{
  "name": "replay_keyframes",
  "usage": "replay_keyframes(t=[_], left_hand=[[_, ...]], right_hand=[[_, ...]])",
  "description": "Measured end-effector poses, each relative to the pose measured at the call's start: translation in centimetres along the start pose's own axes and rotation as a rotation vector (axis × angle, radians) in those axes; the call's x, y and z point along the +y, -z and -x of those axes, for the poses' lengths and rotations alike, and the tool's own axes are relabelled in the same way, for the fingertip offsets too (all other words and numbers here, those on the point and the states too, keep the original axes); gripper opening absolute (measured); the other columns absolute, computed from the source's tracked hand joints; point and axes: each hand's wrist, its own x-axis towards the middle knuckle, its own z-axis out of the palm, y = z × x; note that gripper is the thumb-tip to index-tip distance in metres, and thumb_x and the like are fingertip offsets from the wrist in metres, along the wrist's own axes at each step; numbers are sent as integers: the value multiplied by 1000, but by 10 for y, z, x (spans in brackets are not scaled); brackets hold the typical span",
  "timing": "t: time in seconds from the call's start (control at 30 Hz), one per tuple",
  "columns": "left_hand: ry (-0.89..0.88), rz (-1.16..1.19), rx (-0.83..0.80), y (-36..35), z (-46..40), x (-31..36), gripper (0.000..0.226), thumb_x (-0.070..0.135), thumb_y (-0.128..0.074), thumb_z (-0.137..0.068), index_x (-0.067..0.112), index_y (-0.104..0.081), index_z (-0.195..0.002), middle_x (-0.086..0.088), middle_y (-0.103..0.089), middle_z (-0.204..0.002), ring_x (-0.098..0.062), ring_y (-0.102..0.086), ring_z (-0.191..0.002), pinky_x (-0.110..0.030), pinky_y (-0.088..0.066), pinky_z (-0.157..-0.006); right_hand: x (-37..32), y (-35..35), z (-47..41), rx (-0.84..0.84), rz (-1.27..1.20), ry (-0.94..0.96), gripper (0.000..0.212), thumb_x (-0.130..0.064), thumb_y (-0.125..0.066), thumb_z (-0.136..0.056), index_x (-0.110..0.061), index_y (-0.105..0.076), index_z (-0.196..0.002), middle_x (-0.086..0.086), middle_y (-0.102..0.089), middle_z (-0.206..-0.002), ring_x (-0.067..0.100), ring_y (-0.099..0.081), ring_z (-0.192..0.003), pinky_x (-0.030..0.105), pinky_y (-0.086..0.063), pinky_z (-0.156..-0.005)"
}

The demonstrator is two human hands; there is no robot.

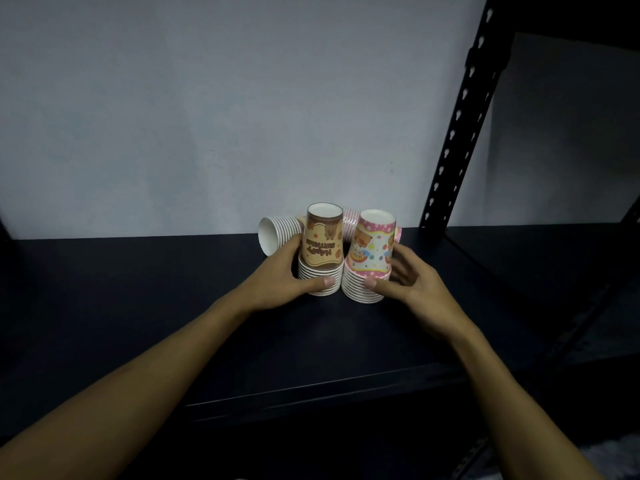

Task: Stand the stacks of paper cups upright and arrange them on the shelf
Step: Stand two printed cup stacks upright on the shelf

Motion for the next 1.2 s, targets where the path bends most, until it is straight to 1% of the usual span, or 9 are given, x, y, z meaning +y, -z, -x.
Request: replay_keyframes(t=[0.2, 0.3, 0.4, 0.57, 0.67, 0.8, 0.9, 1.03, 1.2], left_hand=[[-2, 19, 78, -6, -3, -7, 85, 46, -89, -69, 31, -46, -140, 20, -63, -130, 3, -61, -117, -27, -50, -102], [-2, 2, 90, -9, -4, -7, 89, 50, -88, -67, 31, -44, -141, 19, -61, -132, 0, -61, -118, -26, -49, -101], [0, 0, 90, -9, -3, -7, 87, 50, -88, -68, 31, -44, -141, 19, -61, -132, 1, -60, -117, -24, -49, -100], [39, 6, -19, -2, -2, -6, 86, 48, -89, -67, 32, -46, -141, 21, -62, -131, 7, -58, -118, -20, -45, -99], [45, 3, -40, 0, -2, -7, 81, 39, -88, -73, 27, -46, -141, 19, -61, -132, 8, -57, -119, -19, -44, -100], [68, -3, -12, 1, -2, -10, 87, 43, -89, -70, 24, -42, -141, 16, -58, -137, 4, -55, -124, -25, -44, -106], [69, -18, -11, 2, -2, -11, 92, 50, -89, -66, 24, -42, -140, 16, -59, -137, 1, -55, -125, -31, -45, -109], [62, -16, -12, 1, -2, -10, 87, 44, -90, -69, 25, -44, -140, 16, -60, -135, 1, -57, -124, -31, -45, -108], [63, 0, -5, 1, -1, -6, 85, 41, -89, -70, 25, -44, -141, 16, -61, -135, 3, -58, -121, -25, -46, -104]], right_hand=[[8, -4, -3, 91, 51, 0, 64, -18, -87, -75, -18, -55, -130, -2, -72, -121, 10, -69, -112, 38, -54, -102], [6, -11, -3, 138, 144, -11, 72, -36, -91, -68, -21, -51, -127, -6, -67, -121, 6, -67, -108, 27, -56, -92], [5, -18, -4, 191, 213, -11, 69, -38, -90, -69, -21, -50, -123, -6, -66, -117, 5, -66, -103, 21, -55, -83], [6, -13, -2, 122, 183, 27, 67, -29, -84, -78, -17, -54, -136, -9, -68, -123, 2, -66, -109, 30, -55, -98], [6, -15, -1, 123, 185, 35, 73, -31, -87, -75, -23, -49, -136, -12, -64, -124, 1, -63, -111, 19, -54, -92], [10, -14, -2, 143, 186, 27, 69, -28, -87, -75, -19, -50, -132, -6, -66, -124, 6, -66, -110, 30, -55, -97], [9, -11, -1, 101, 164, 29, 65, -23, -83, -80, -17, -52, -137, -8, -67, -127, 3, -65, -114, 30, -53, -102], [8, -11, -1, 115, 187, 38, 75, -34, -84, -78, -20, -50, -144, -6, -62, -135, 5, -62, -119, 30, -52, -103], [9, -11, 0, 100, 120, 41, 65, -14, -80, -83, -16, -51, -141, -8, -68, -129, 3, -65, -118, 34, -51, -106]])
